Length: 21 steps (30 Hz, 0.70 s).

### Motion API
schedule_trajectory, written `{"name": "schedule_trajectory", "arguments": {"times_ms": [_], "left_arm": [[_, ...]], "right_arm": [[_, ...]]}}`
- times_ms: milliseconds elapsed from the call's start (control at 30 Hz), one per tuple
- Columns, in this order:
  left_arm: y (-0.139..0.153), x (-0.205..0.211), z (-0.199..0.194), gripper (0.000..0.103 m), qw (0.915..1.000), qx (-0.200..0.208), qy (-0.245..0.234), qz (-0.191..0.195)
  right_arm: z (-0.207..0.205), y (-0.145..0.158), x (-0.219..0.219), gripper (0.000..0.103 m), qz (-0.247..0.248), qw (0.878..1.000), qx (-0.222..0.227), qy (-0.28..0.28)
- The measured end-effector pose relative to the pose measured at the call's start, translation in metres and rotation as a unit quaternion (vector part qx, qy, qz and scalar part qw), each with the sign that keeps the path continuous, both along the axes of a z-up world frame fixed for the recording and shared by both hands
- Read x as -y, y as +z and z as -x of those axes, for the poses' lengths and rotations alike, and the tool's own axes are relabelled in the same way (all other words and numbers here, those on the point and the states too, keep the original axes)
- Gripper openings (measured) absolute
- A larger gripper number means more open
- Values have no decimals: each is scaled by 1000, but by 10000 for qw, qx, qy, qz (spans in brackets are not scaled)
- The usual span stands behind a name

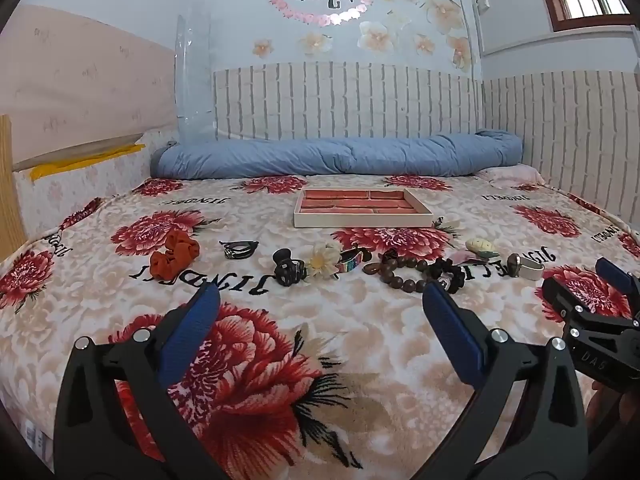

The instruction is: Organize jewelry

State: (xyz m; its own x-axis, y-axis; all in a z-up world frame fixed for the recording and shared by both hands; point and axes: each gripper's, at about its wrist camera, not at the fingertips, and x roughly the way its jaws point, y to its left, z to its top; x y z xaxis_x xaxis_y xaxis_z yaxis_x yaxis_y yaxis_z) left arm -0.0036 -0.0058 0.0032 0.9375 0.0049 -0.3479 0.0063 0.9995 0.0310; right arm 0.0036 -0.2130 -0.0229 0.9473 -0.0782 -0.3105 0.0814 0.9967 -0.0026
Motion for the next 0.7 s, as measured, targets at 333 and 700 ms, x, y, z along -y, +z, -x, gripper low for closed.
{"name": "schedule_trajectory", "arguments": {"times_ms": [333, 700], "left_arm": [[0, 1, -1, 98, 10000, -12, 3, 9], [-4, -1, -2, 98, 10000, 2, 0, 24]], "right_arm": [[0, 0, 0, 99, 17, 10000, -10, 1], [0, 0, -1, 99, 25, 10000, -18, -2]]}}
